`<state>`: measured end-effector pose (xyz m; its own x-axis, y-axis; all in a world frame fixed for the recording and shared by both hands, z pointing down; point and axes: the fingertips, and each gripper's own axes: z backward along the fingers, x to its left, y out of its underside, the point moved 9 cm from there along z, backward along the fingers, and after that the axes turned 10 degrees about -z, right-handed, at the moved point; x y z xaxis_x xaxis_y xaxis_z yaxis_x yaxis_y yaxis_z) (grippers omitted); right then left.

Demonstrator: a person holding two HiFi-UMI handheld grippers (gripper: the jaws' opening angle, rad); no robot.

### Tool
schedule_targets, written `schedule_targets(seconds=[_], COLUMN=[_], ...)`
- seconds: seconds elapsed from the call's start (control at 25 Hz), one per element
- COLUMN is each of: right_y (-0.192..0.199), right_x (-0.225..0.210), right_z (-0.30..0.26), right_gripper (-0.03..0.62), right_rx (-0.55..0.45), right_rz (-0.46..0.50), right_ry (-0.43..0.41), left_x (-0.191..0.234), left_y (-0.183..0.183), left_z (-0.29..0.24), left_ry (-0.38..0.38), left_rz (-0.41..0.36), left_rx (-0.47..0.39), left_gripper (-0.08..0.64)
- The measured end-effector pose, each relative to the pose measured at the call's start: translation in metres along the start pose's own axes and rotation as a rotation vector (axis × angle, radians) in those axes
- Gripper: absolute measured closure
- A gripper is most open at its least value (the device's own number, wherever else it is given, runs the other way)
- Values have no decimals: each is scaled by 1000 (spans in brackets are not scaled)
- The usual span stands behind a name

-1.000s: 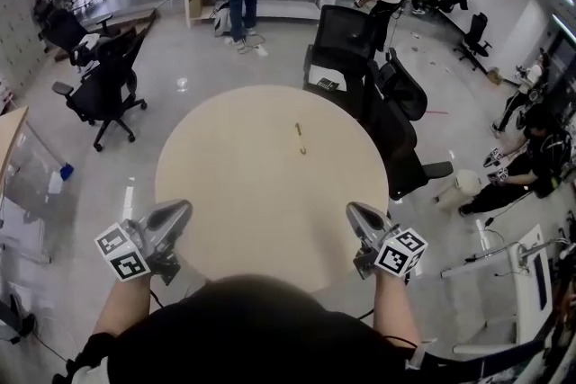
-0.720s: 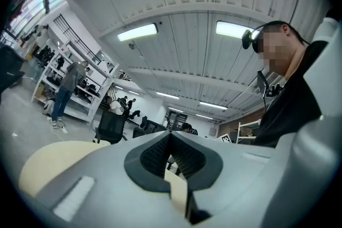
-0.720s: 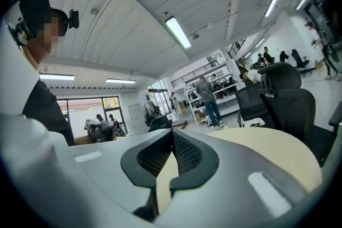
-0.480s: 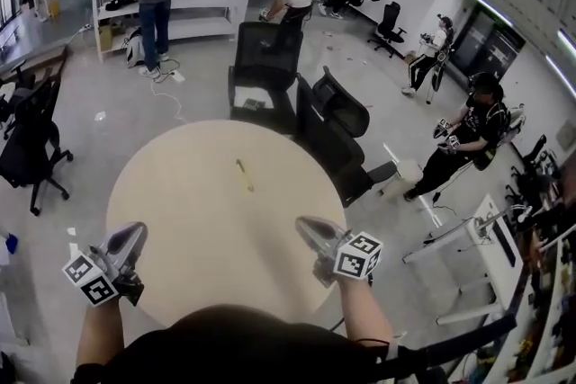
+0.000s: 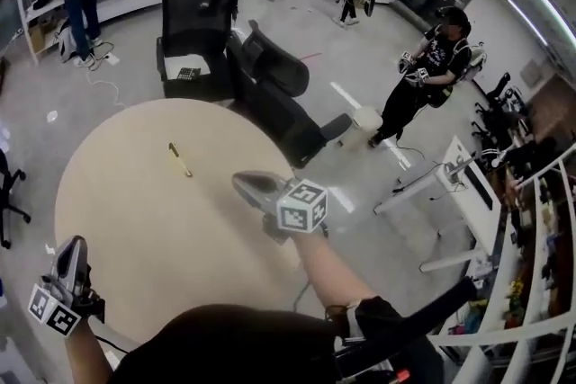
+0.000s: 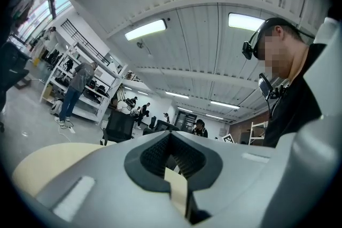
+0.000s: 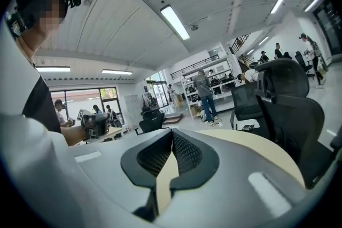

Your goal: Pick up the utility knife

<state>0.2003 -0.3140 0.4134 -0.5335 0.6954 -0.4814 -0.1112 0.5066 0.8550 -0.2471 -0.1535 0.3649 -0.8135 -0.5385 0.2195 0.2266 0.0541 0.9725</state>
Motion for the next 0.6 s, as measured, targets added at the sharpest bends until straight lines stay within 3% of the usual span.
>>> schedule_targets(seconds=[0.36,0.6], right_y=[-13,6], right_x=[-70,-116], right_z=[-43,-126], right_gripper=[548,526], right_rx=[38,143], right_rz=[13,49], right_ry=[102,136], left_x=[71,125], left_y=[36,75], left_z=[-91,-125], left_ry=[54,31], left_rz=[-14,-2], left_rx=[35,78], left_gripper=[577,577])
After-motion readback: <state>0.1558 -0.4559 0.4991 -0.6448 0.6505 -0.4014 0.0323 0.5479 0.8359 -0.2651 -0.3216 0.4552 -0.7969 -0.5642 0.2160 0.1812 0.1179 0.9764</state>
